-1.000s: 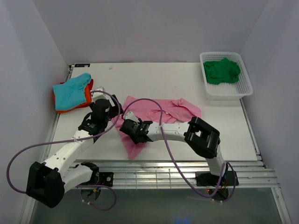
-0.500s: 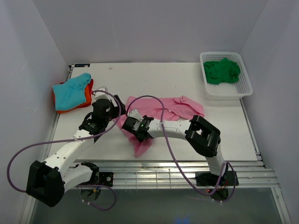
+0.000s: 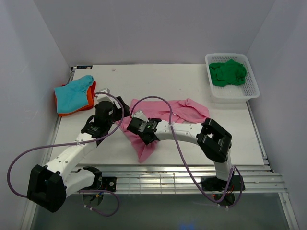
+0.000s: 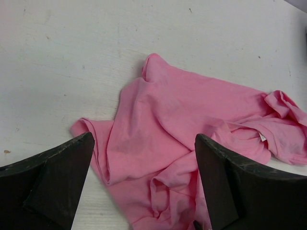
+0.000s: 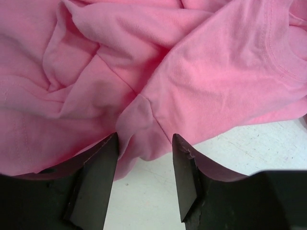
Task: Fold and stack the t-shirts
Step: Flatten the tshirt out
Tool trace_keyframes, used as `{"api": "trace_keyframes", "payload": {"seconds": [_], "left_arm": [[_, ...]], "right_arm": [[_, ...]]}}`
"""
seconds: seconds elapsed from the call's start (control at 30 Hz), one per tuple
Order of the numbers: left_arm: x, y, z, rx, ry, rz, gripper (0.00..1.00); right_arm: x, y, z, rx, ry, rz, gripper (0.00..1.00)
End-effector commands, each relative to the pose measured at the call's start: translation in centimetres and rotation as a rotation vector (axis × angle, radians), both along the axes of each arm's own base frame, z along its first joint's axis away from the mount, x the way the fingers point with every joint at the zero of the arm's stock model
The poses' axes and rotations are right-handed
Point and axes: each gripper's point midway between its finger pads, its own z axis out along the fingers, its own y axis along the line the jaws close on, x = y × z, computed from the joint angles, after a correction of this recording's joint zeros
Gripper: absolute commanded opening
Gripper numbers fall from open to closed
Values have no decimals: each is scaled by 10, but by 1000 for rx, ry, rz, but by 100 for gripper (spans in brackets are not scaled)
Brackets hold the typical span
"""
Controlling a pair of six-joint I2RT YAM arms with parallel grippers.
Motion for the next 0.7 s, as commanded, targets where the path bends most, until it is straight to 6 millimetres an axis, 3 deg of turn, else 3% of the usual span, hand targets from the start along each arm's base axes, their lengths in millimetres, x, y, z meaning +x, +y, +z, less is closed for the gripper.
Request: {"api": "trace_keyframes", "payload": {"seconds": [0.0, 0.3, 0.5, 0.67], "left_arm": [[2, -7, 12, -24, -21, -24, 97], [2, -9, 14, -29, -24, -31, 97], [2, -8, 17, -29, -32, -31, 97], [1, -6, 18, -26, -36, -26, 96]], "right_arm": [[2, 17, 36, 139, -37, 5, 53], [-7, 34, 19, 186, 29, 46, 41], [-8, 35, 13, 180, 41, 49, 34], [-9, 33, 9, 174, 42, 50, 22]]}}
